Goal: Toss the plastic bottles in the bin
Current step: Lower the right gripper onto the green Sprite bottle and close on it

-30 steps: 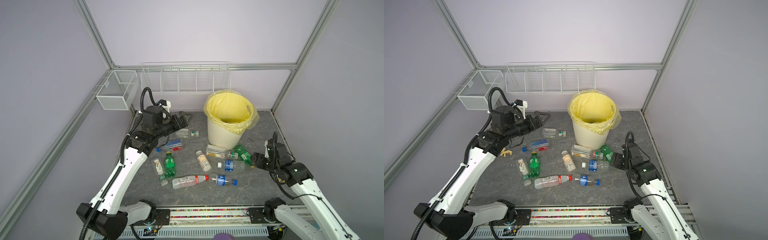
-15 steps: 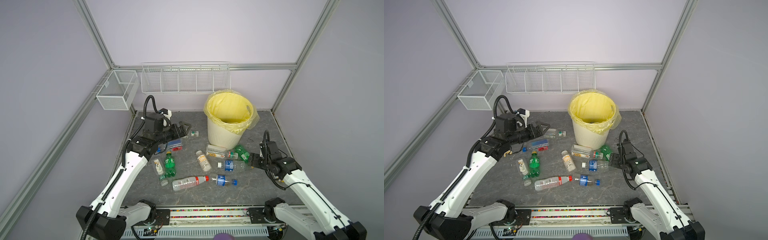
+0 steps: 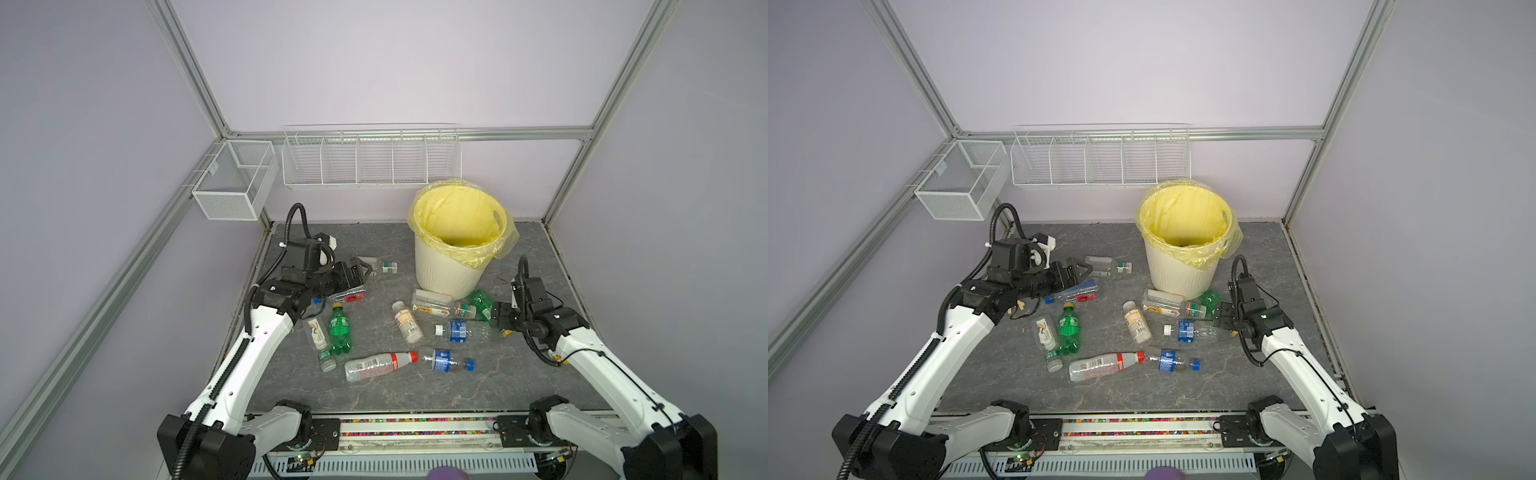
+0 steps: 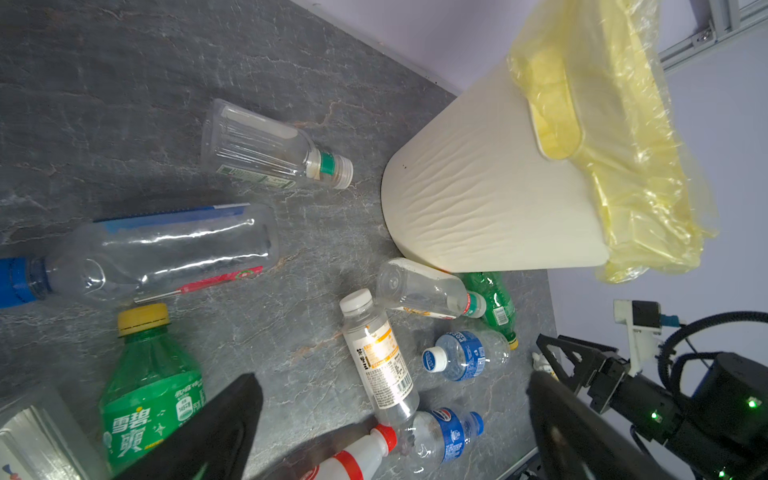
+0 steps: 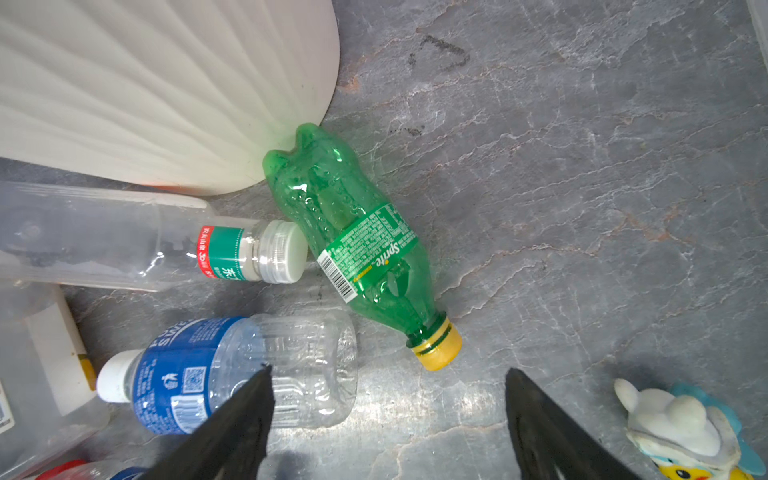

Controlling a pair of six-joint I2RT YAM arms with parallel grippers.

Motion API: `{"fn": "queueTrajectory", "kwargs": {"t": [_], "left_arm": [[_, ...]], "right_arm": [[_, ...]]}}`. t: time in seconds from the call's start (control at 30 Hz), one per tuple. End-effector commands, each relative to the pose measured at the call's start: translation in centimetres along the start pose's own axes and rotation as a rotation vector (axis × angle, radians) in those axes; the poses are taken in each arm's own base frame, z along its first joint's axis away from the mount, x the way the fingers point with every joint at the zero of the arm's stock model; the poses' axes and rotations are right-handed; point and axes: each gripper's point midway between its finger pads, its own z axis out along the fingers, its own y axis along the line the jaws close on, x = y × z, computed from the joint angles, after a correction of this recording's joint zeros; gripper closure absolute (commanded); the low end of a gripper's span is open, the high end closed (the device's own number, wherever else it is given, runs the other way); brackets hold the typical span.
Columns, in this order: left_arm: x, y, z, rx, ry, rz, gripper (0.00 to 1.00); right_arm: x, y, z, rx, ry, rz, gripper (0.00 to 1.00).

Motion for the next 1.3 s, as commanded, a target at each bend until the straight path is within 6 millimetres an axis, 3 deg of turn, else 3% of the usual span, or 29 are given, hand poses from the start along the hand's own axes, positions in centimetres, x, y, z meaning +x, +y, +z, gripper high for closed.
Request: {"fn": "queueTrajectory", "kwargs": {"t": [0.0,0.47,0.67,0.87,1.27], "left_arm": [[1.2,0.5,-0.1,0.002,0.026,0.05,0.0],[2.5,4.2,0.4,-0.14,0.022,0.11,0.0],[1.9,5.4,-0.9,-0.225,-0.03,0.123,0.0],[1.6,5.6,-2.3,-0.251,-0.091,0.139,0.0],[1.5,5.5,-3.2,-0.253,-0.124,0.15,0.0]], "right_arm": [[-0.8,0.3,0.8,0.0,-0.021,-0.031,0.12],[-1.0,1.3,4.1,0.012,0.08,-0.134,0.12],[-0.3,1.3,5.9,0.028,0.129,-0.155,0.12],[-0.6,1.5,6.9,0.016,0.122,-0.142,0.12],[-1.0,0.9,8.5,0.0,0.137,-0.098,0.09]]}}
